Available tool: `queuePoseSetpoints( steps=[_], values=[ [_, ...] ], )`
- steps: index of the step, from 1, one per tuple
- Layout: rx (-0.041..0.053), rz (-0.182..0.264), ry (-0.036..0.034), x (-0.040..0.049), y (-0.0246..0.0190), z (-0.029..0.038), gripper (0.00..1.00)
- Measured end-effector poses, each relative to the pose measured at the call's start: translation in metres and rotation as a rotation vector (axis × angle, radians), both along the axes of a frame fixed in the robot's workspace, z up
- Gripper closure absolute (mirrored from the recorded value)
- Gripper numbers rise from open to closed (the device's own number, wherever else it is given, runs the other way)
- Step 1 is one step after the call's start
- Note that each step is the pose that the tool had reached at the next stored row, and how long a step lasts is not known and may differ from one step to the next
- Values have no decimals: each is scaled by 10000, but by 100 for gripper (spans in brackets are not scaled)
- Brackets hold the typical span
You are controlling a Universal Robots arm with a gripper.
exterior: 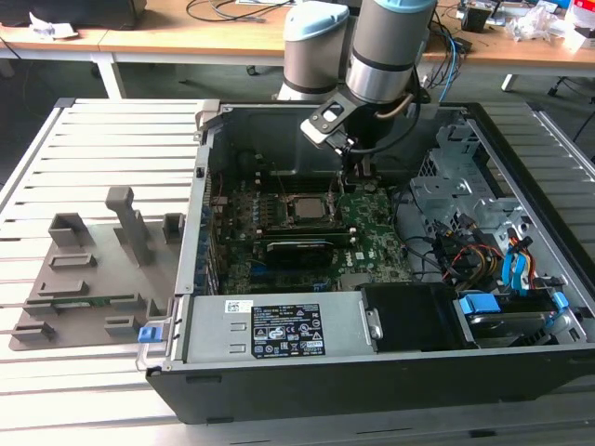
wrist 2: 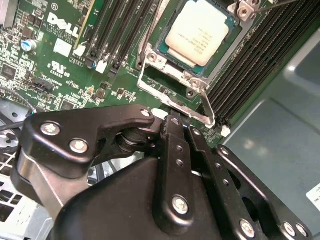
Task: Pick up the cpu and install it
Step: 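Close the cpu cover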
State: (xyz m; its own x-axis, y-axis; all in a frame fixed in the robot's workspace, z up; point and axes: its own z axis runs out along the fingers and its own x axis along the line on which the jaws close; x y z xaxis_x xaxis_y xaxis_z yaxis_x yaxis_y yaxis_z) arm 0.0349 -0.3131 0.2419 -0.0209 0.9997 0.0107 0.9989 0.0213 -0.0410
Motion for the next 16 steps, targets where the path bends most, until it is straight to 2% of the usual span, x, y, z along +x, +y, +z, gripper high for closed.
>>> queuePoseSetpoints(
  steps=[16],
  values=[
    [-4, 0, 1, -270, 0, -38, 89]
  ],
)
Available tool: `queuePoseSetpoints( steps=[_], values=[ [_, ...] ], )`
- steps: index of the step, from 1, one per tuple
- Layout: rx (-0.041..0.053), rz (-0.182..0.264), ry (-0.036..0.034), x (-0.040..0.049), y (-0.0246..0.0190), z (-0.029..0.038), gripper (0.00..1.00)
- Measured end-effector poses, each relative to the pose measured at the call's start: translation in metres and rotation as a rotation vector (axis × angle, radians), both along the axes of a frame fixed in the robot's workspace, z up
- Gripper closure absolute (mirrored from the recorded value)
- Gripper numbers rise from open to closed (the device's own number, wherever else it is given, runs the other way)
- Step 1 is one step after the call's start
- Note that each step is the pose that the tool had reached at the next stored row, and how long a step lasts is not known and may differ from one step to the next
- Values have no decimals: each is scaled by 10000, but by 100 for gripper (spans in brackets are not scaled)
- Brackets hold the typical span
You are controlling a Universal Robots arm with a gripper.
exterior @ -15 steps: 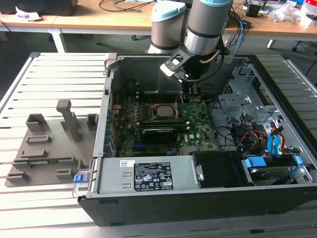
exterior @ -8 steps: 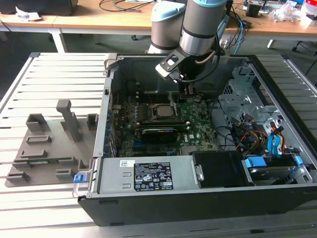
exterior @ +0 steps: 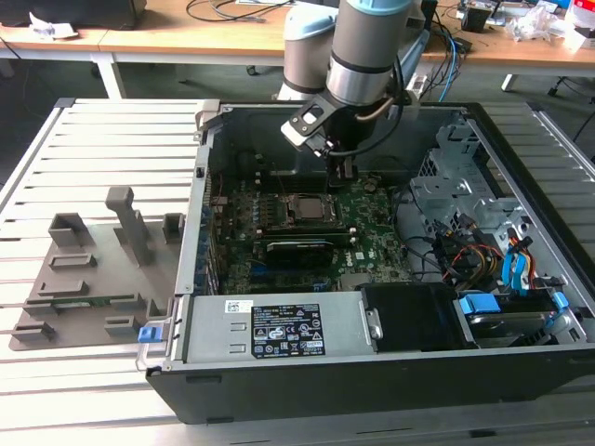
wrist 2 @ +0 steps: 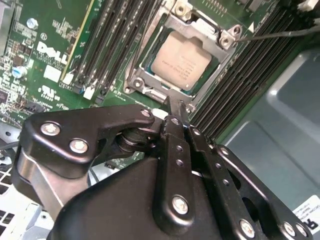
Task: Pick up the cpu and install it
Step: 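Close the cpu cover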
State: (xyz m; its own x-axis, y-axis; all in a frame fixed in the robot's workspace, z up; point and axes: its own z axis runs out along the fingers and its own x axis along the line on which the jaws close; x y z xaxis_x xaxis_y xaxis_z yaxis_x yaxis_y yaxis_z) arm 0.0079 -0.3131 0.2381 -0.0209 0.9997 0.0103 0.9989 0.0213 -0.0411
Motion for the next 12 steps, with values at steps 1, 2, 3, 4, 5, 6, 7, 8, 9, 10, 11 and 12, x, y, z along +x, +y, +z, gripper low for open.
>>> queuePoseSetpoints(
  steps=[1, 2, 3, 4, 5, 6, 7, 8, 9, 10, 11, 12],
  values=[
    [1, 0, 0, -20, 0, -3, 89],
    [1, 0, -1, -45, 0, -7, 89],
    [2, 0, -1, -75, 0, -12, 89],
    [3, 1, -2, -103, 0, -17, 89],
    [1, 0, -1, -138, 0, -28, 89],
    [2, 0, -1, -160, 0, -38, 89],
    [2, 1, -1, -173, 0, -42, 89],
    [2, 0, 0, -185, 0, -47, 89],
    [1, 1, 0, -207, 0, -57, 89],
    [2, 0, -1, -224, 0, -69, 89],
    [2, 0, -1, -234, 0, -78, 89],
    [2, 0, -1, -255, 0, -98, 89]
  ],
)
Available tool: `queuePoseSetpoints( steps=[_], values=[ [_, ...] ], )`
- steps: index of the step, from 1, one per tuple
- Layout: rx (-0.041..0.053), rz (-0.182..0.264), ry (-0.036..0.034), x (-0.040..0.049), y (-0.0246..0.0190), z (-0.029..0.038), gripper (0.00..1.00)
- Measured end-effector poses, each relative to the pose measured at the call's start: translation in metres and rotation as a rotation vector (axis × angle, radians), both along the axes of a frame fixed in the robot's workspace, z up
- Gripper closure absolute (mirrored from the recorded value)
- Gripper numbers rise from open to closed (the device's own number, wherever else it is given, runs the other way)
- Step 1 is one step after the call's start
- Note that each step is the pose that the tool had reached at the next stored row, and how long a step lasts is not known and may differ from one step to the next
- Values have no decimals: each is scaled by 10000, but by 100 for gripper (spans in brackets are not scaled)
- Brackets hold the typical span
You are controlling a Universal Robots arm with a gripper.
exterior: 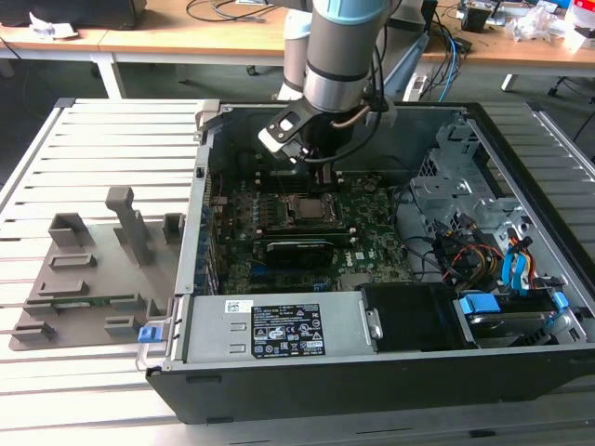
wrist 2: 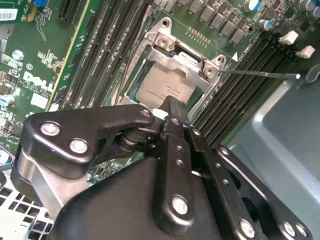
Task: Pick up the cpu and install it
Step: 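Close the cpu cover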
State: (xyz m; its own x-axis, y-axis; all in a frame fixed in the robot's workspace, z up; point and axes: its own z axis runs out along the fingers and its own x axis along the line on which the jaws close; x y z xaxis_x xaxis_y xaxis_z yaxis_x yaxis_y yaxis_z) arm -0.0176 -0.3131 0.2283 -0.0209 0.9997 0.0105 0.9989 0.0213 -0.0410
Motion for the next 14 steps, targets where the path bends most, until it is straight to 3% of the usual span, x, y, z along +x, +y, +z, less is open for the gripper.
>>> queuePoseSetpoints(
  steps=[4, 14],
  values=[
    [0, 0, 0, -83, 0, -41, 89],
    [0, 0, 0, -189, 0, -134, 89]
  ],
)
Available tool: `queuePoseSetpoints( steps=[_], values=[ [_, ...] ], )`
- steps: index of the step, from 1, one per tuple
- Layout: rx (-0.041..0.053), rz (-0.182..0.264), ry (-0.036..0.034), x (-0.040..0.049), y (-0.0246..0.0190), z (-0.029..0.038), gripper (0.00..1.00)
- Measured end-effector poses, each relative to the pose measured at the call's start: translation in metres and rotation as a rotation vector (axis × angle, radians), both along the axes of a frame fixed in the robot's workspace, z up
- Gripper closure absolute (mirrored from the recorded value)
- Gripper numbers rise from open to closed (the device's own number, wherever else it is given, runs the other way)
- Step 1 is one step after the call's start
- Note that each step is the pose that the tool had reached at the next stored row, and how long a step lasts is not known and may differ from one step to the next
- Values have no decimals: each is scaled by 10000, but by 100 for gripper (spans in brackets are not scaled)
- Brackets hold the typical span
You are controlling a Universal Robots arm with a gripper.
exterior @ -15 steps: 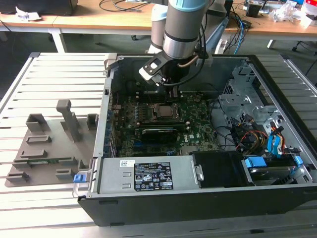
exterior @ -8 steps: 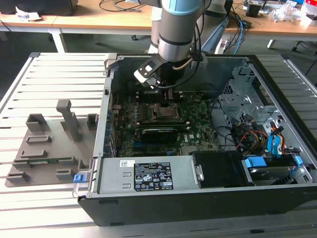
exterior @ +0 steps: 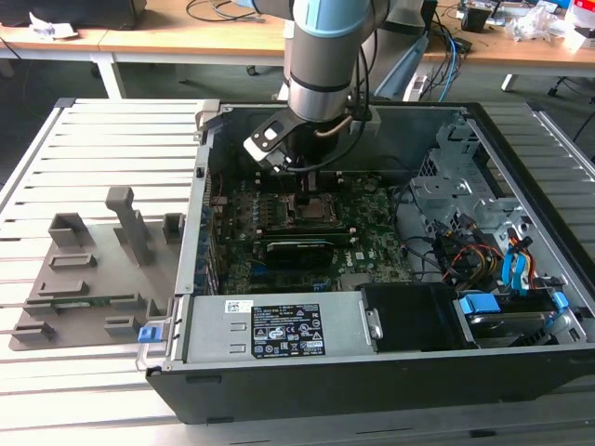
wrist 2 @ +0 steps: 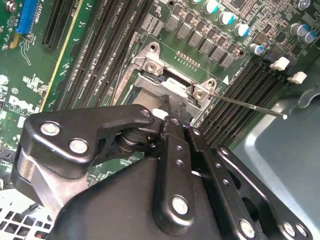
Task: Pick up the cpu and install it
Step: 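Close the cpu cover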
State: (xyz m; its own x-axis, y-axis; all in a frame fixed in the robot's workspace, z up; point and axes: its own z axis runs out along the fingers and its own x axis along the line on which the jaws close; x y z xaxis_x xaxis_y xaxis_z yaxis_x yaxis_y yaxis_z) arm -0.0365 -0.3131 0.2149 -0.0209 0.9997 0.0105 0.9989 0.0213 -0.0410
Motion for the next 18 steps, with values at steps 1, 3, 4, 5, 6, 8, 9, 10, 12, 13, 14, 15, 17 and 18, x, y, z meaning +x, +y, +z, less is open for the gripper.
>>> queuePoseSetpoints(
  steps=[1, 3, 4, 5, 6, 8, 9, 10, 12, 13, 14, 15, 17, 18],
  values=[
    [0, 0, 1, -9, 0, -14, 89],
    [-1, 1, 0, -48, 0, -91, 89],
    [-5, 1, 3, -49, -1, -102, 89],
    [-1, 0, 3, -29, -1, -106, 89],
    [-1, 1, 1, -8, 0, -106, 89],
    [2, 4, -1, 56, 0, -104, 89],
    [10, 3, -6, 74, 2, -94, 89],
    [4, 3, -2, 80, 1, -84, 89],
    [0, 3, 0, 93, 0, -56, 89],
    [1, 2, 0, 97, 0, -34, 89],
    [0, 2, 1, 100, 0, -15, 89],
    [0, 3, 0, 101, 0, 12, 89],
    [-1, 3, 1, 104, 0, 63, 89],
    [-2, 2, 1, 104, 0, 81, 89]
  ],
)
